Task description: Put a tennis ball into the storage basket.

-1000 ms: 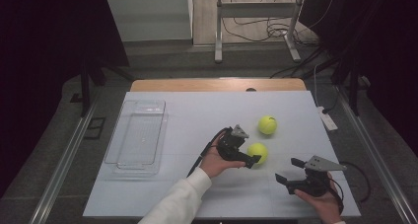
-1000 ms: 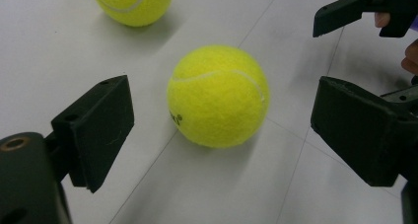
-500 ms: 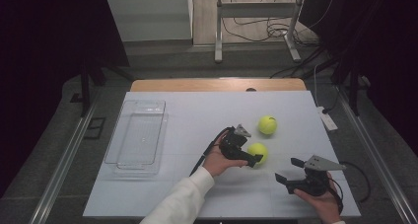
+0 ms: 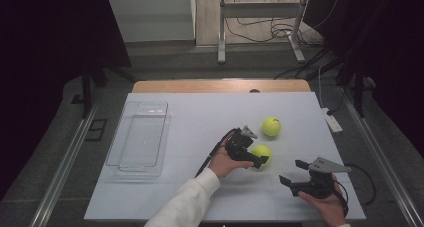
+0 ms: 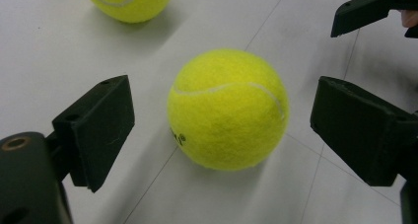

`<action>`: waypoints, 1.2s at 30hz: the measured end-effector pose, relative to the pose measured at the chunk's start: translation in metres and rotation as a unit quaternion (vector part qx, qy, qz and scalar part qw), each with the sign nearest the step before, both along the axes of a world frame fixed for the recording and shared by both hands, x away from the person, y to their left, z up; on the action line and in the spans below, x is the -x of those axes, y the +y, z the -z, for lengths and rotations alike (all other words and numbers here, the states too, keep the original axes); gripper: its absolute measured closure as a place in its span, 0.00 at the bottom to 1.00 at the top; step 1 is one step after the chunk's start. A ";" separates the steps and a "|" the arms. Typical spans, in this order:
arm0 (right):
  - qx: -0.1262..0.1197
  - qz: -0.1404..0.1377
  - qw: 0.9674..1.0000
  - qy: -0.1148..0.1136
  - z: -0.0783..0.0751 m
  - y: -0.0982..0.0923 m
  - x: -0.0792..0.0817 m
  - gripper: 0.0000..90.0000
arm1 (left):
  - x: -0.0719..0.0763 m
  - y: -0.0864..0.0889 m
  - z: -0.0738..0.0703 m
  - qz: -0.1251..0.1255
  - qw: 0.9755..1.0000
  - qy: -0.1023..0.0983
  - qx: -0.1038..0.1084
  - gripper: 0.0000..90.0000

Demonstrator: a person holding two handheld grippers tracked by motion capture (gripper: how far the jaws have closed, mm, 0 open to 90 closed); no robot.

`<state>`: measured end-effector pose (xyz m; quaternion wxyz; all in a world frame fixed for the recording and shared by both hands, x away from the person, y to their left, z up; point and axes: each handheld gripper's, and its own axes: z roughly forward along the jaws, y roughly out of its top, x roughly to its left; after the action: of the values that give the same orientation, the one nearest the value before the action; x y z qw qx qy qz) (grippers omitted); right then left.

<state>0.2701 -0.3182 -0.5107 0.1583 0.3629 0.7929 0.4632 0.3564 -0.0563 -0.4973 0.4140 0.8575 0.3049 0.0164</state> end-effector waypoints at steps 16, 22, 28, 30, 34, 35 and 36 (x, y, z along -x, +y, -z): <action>0.001 -0.001 1.000 0.000 0.000 0.000 0.000 0.13 | -0.006 -0.007 0.008 0.004 1.000 0.017 -0.005 0.12; 0.001 -0.001 1.000 0.000 0.000 0.000 0.000 0.13 | -0.006 -0.008 0.010 0.009 1.000 0.018 -0.006 0.18; 0.001 -0.001 1.000 0.000 0.000 0.000 0.000 0.13 | -0.005 -0.010 0.011 0.019 1.000 0.014 -0.012 0.29; 0.001 -0.001 1.000 0.000 0.000 0.000 0.000 0.13 | -0.005 -0.010 0.010 0.019 1.000 0.013 -0.013 0.29; 0.002 -0.001 1.000 0.000 0.000 0.000 0.000 0.13 | -0.004 -0.010 0.010 0.020 1.000 0.012 -0.014 0.30; 0.001 0.000 1.000 0.000 0.000 0.000 0.000 0.13 | -0.004 -0.010 0.009 0.020 1.000 0.010 -0.015 0.30; 0.001 0.000 1.000 0.000 0.000 0.000 0.000 0.13 | -0.003 -0.010 0.009 0.021 1.000 0.006 -0.016 0.30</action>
<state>0.2700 -0.3184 -0.5108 0.1589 0.3622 0.7936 0.4623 0.3592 -0.0660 -0.5064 0.3982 0.8705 0.2890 0.0073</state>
